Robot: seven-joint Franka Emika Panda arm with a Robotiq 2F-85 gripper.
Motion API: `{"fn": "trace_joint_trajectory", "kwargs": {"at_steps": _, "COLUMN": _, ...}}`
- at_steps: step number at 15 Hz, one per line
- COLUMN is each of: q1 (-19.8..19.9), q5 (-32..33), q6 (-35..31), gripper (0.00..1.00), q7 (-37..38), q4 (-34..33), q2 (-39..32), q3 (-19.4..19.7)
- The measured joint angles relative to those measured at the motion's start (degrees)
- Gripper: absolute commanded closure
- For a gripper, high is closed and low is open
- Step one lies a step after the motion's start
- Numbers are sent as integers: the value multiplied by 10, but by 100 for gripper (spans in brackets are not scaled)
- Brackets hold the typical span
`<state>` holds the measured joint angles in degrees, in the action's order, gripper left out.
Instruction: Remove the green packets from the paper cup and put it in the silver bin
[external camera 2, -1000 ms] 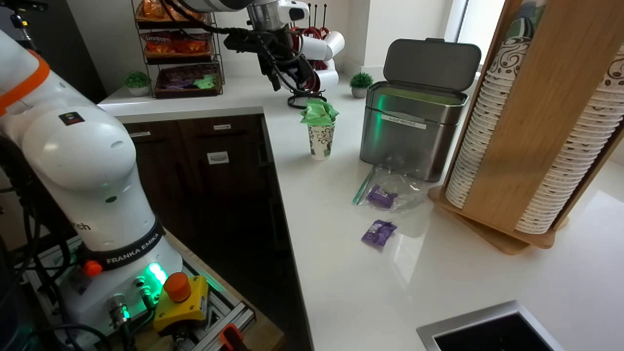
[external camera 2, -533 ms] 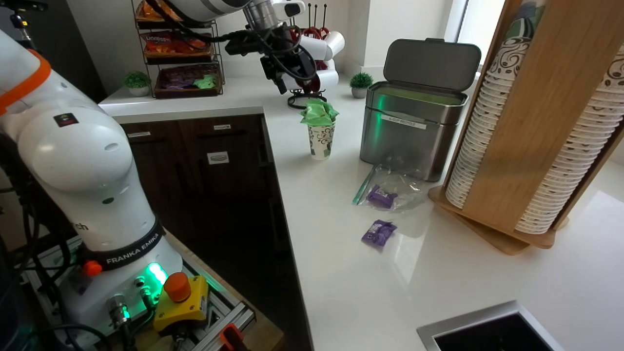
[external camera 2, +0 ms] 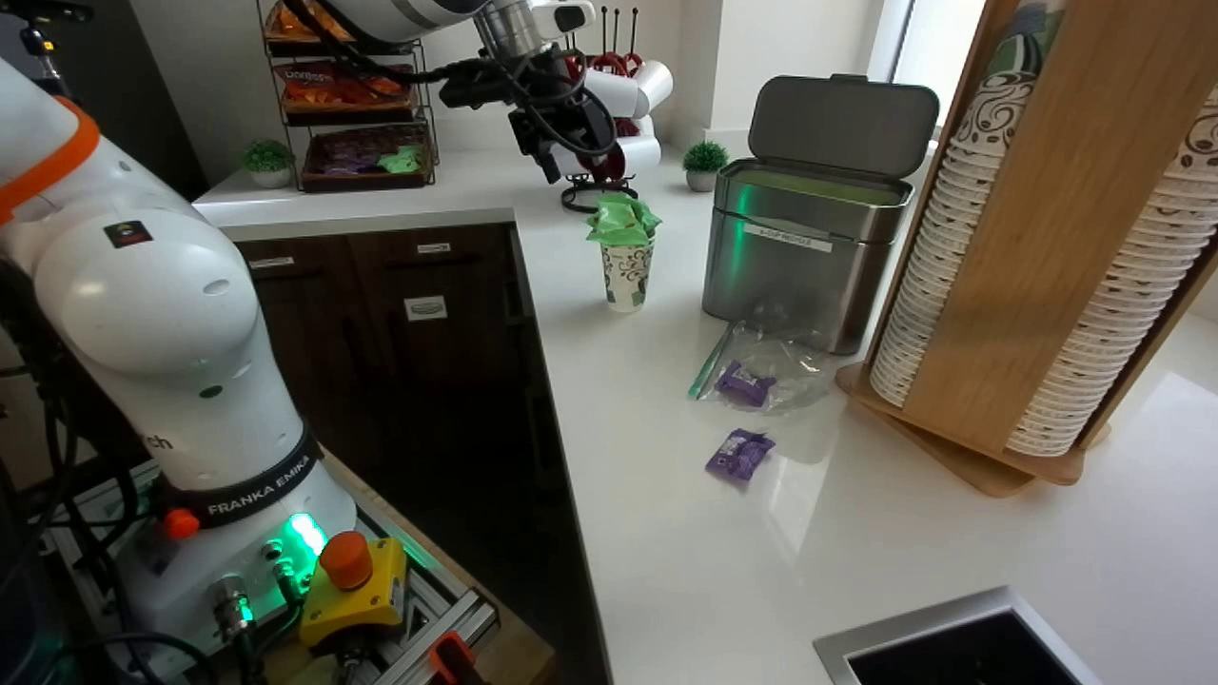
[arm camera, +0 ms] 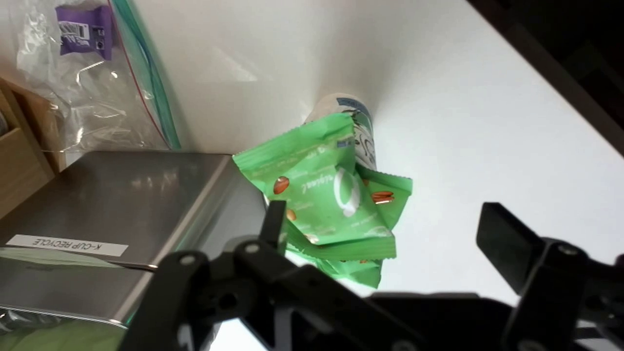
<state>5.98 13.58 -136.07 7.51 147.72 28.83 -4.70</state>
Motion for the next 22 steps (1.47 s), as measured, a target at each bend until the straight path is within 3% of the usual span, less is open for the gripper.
{"fn": "trace_joint_trajectory", "kwargs": {"at_steps": 12, "q1": 0, "q5": 0, "q6": 0, "gripper": 0, "q7": 4, "q4": -1, "q2": -2, "q3": -2}}
{"fn": "trace_joint_trajectory", "kwargs": {"at_steps": 16, "q1": 0, "q5": 2, "q6": -27, "gripper": 0, "q7": 23, "q4": -1, "q2": -19, "q3": -11}}
{"fn": "trace_joint_trajectory", "kwargs": {"at_steps": 22, "q1": 30, "q5": 93, "q6": -102, "gripper": 0, "q7": 112, "q4": 3, "q2": -46, "q3": -50}}
